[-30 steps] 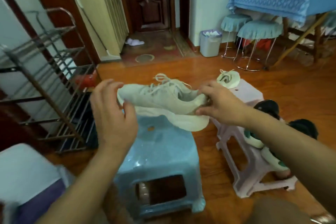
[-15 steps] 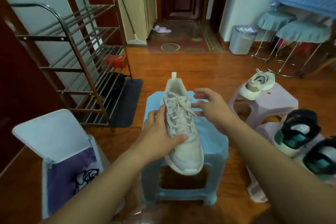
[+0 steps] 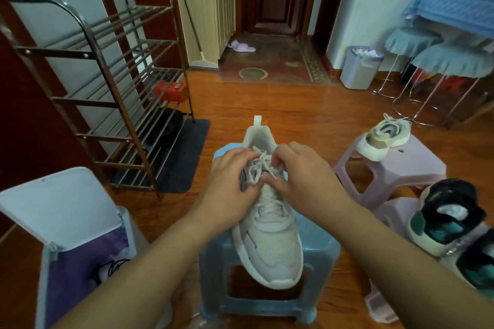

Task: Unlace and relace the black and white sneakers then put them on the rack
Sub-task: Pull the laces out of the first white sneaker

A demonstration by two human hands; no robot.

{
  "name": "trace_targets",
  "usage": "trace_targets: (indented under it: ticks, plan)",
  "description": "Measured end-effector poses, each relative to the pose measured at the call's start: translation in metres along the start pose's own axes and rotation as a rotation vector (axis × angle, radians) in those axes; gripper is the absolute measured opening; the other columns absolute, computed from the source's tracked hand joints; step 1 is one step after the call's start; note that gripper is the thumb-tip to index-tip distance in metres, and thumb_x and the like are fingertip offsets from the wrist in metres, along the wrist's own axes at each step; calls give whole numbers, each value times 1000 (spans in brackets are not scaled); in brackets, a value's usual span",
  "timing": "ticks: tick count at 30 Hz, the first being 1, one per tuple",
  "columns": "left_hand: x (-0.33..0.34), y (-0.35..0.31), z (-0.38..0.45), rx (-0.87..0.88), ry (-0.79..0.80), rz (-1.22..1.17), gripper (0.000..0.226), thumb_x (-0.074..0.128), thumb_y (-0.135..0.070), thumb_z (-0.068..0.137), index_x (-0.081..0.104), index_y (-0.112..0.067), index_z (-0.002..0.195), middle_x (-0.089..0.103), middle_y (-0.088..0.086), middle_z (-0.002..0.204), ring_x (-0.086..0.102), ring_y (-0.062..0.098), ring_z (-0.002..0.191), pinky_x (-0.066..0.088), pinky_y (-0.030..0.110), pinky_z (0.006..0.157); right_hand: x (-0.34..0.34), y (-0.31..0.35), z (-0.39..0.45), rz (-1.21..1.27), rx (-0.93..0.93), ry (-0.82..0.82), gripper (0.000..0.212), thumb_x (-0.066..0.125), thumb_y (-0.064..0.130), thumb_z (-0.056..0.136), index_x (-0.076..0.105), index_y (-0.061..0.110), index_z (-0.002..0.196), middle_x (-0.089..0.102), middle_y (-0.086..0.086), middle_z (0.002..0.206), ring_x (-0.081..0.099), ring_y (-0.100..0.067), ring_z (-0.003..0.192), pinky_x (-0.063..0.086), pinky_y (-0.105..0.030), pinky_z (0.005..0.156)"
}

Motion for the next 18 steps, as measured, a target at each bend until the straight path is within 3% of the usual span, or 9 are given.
trace_targets:
  ticks: [4,7,9,11,12,14,16,18]
  plan:
    - [-1,-1,0,15,-3,40,49,70,-27,90,56,-32,136,50,-17,138,40,9,130,31,25,108,-5,7,9,-132,-93,41,31,52,50,98,54,20,91,52,5,85,47,-15,81,29,-29,64]
    - [0,-1,-1,21,13,60,51,70,-20,88,56,-32,136,51,-17,138,39,8,130,30,24,109,-3,6,14,-126,-72,80,35,44,39,104,45,21,74,50,4,72,48,-15,65,29,-32,58]
    - [-1,-1,0,11,19,58,49,70,-24,90,55,-32,136,50,-16,137,39,8,130,31,26,110,-6,-1,18,175,146,85,37,47,29,103,51,20,67,53,5,64,44,-11,56,35,-32,55]
    - [-2,-1,1,1,24,56,49,71,-27,91,54,-30,137,50,-16,136,38,7,128,32,27,109,-20,-18,22,810,470,-105,33,48,17,100,59,14,69,52,3,61,41,-12,53,36,-29,52]
    - [-2,-1,2,-8,27,52,48,71,-28,91,54,-31,136,50,-17,134,38,6,127,31,26,107,-32,-28,23,1147,551,-262,30,48,12,98,58,13,69,50,3,59,39,-12,54,34,-26,51]
    - [-2,0,2,-35,37,32,47,71,-28,91,54,-33,135,47,-21,132,36,4,126,29,23,106,-60,-47,27,1675,497,-509,26,49,13,100,56,15,75,51,2,63,42,-12,57,36,-23,55]
    - [-2,0,2,-53,45,6,46,71,-28,91,54,-36,133,46,-25,129,35,3,126,30,23,107,-72,-63,25,1770,443,-530,18,50,20,103,63,12,94,63,-1,78,57,-13,68,48,-25,65]
    - [-2,0,1,-75,44,-34,43,72,-26,90,53,-40,126,45,-29,124,36,2,125,32,24,107,-53,-66,17,1409,601,-269,24,54,27,102,62,10,117,70,-6,104,68,-17,84,57,-32,74]
Point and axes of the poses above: each hand's wrist, its own z-axis towards the middle knuckle, its own x-axis out of the palm, y = z × x, the point moved 6 cm from there along z, towards the middle knuckle
